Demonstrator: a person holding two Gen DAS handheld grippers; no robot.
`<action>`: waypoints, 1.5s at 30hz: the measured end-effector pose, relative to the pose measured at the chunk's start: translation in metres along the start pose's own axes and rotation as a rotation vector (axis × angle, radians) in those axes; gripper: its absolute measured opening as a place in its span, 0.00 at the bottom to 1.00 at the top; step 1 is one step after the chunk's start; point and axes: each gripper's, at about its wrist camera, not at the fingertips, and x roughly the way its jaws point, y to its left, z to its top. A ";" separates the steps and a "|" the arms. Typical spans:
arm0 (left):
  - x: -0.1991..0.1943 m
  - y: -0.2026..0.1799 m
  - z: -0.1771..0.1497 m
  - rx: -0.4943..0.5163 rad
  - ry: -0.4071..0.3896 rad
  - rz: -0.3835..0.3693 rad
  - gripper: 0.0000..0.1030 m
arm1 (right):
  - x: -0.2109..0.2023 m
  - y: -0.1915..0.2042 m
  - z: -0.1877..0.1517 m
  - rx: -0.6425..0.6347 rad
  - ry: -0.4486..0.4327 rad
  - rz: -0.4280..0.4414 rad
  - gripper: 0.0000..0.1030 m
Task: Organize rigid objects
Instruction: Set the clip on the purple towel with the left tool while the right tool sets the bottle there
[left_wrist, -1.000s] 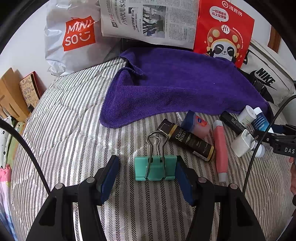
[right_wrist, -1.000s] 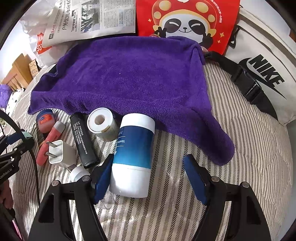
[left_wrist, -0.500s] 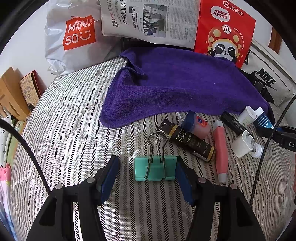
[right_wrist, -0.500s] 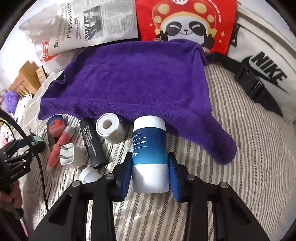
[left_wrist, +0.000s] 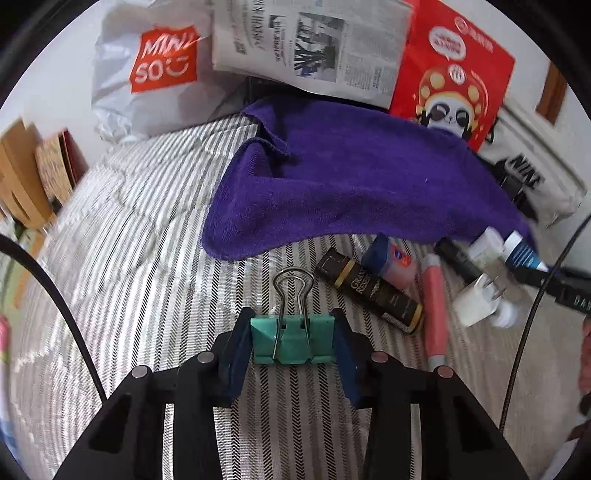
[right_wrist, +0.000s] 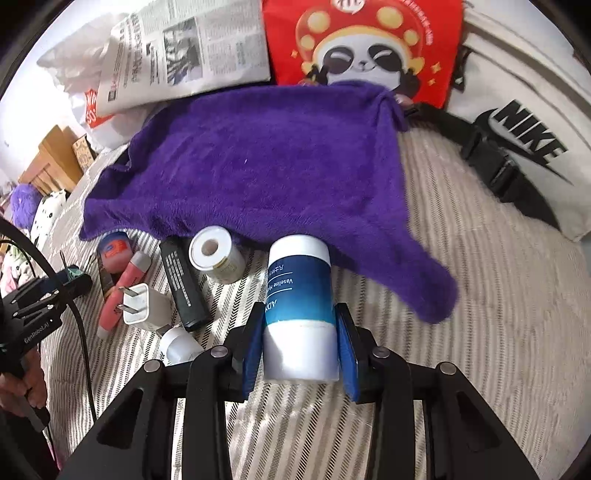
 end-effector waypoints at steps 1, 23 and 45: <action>0.000 0.002 0.000 -0.005 0.001 -0.008 0.38 | -0.005 0.000 0.000 0.000 -0.007 -0.003 0.36; -0.032 0.005 0.010 -0.009 -0.034 -0.043 0.38 | -0.041 -0.010 0.000 0.009 -0.080 0.006 0.36; -0.030 0.004 0.119 0.035 -0.147 -0.073 0.38 | -0.037 -0.031 0.079 -0.020 -0.170 -0.024 0.36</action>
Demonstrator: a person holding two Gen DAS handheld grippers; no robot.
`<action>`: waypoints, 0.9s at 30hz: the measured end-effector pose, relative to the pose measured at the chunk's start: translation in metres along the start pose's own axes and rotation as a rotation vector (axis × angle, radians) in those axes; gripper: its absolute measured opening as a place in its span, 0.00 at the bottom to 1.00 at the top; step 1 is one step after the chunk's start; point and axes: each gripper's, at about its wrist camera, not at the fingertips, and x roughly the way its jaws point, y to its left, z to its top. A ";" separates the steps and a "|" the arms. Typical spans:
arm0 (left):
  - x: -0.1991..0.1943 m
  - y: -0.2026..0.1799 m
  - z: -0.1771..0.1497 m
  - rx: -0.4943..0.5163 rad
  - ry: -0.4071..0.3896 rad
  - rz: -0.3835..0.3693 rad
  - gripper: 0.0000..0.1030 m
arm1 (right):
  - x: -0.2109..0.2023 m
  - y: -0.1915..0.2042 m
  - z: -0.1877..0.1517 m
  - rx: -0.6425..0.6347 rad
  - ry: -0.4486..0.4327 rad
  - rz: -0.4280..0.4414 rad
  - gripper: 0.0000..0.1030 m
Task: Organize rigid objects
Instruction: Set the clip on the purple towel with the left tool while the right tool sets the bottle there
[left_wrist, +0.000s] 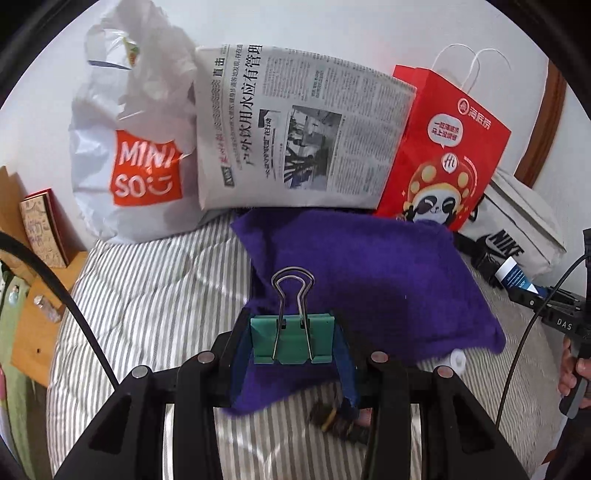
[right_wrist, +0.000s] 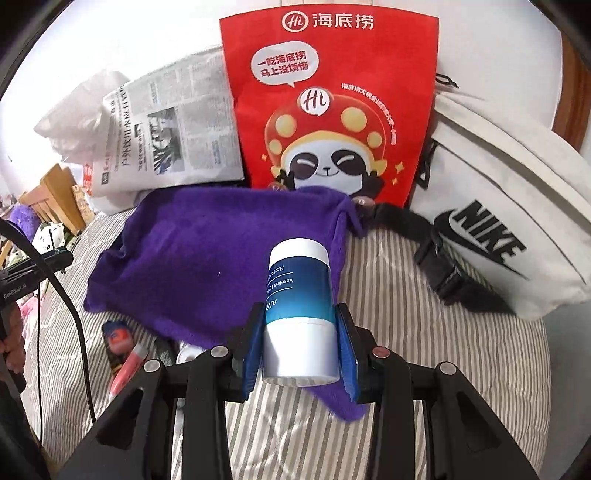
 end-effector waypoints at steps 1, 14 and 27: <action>0.005 0.000 0.004 0.001 0.000 -0.006 0.38 | 0.003 0.000 0.003 0.000 0.000 0.001 0.36; 0.084 -0.005 0.034 -0.016 0.079 -0.074 0.38 | 0.094 0.005 0.042 -0.003 0.067 0.050 0.36; 0.141 -0.014 0.042 -0.011 0.192 -0.030 0.38 | 0.142 0.009 0.047 -0.020 0.142 0.004 0.36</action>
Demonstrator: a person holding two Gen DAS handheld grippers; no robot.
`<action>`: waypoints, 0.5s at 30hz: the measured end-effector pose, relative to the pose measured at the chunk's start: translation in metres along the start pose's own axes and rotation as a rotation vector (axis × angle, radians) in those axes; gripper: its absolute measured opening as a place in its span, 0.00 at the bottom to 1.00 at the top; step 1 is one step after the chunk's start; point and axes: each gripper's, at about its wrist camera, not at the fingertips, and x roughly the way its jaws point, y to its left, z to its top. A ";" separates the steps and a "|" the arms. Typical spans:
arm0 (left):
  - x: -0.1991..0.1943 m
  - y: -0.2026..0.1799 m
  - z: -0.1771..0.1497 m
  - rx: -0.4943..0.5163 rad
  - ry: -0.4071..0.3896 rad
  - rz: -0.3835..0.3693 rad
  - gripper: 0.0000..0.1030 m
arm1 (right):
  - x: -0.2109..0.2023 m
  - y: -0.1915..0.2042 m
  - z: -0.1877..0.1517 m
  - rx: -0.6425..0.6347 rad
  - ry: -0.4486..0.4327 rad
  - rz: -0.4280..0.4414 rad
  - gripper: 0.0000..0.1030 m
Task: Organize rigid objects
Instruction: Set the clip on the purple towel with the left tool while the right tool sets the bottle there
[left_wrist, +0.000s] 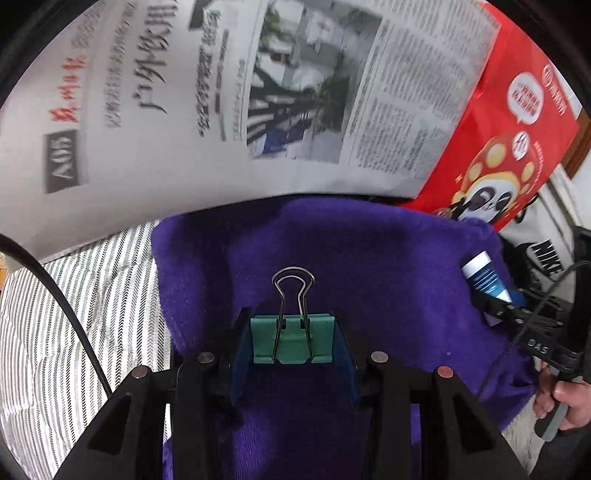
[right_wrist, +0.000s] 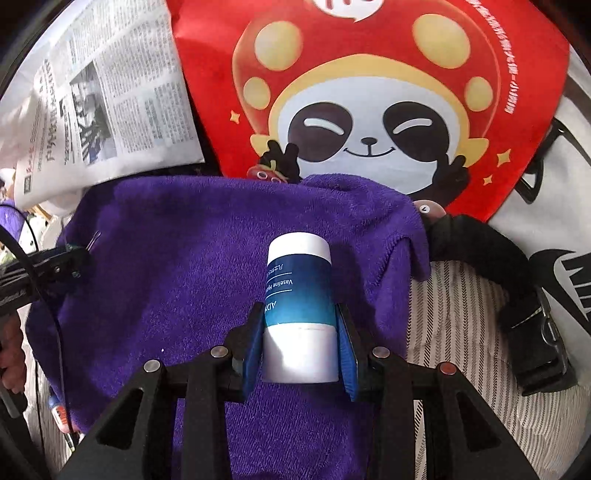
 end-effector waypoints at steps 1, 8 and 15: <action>0.003 -0.002 0.000 0.006 0.011 0.009 0.38 | 0.001 0.000 0.000 -0.003 0.003 0.001 0.36; 0.014 -0.026 -0.002 0.071 0.035 0.093 0.38 | 0.007 0.011 -0.005 -0.044 0.002 -0.014 0.38; 0.016 -0.049 -0.012 0.112 0.033 0.121 0.51 | -0.001 0.020 -0.013 -0.025 0.023 0.065 0.55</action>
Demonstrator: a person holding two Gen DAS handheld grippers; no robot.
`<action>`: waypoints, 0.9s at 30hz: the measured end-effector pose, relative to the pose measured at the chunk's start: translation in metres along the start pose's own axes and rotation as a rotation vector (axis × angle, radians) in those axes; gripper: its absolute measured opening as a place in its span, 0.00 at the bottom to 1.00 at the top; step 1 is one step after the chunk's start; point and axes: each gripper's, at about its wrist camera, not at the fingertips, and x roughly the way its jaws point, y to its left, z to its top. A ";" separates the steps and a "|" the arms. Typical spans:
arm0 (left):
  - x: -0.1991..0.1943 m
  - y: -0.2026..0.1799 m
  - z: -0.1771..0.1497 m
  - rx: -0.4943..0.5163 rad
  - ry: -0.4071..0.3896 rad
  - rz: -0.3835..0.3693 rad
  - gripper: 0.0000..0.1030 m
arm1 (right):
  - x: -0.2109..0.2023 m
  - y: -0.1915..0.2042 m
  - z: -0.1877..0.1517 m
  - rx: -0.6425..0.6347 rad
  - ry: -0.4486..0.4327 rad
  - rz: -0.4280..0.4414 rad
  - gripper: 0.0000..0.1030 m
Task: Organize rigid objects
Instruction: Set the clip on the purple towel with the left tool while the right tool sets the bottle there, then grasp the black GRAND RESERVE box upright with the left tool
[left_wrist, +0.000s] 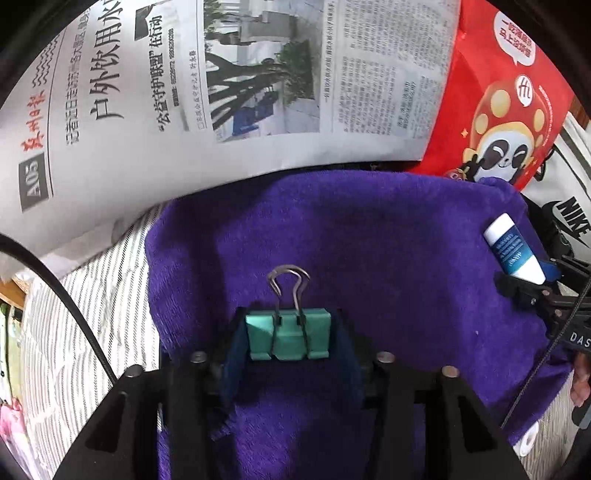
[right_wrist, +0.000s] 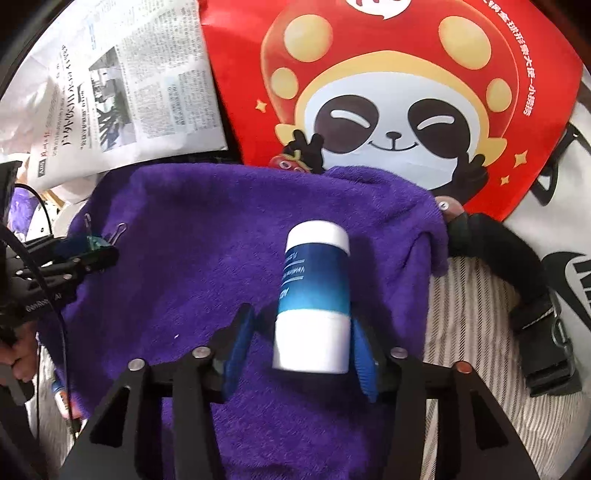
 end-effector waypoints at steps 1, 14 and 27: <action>-0.001 -0.003 -0.002 -0.001 0.002 -0.016 0.56 | -0.002 0.002 -0.002 0.004 -0.001 -0.001 0.57; -0.041 -0.013 -0.048 -0.088 0.015 -0.032 0.58 | -0.076 0.002 -0.047 0.059 -0.042 -0.008 0.64; -0.097 0.011 -0.126 -0.076 0.052 -0.013 0.58 | -0.140 -0.008 -0.130 0.149 -0.054 -0.004 0.65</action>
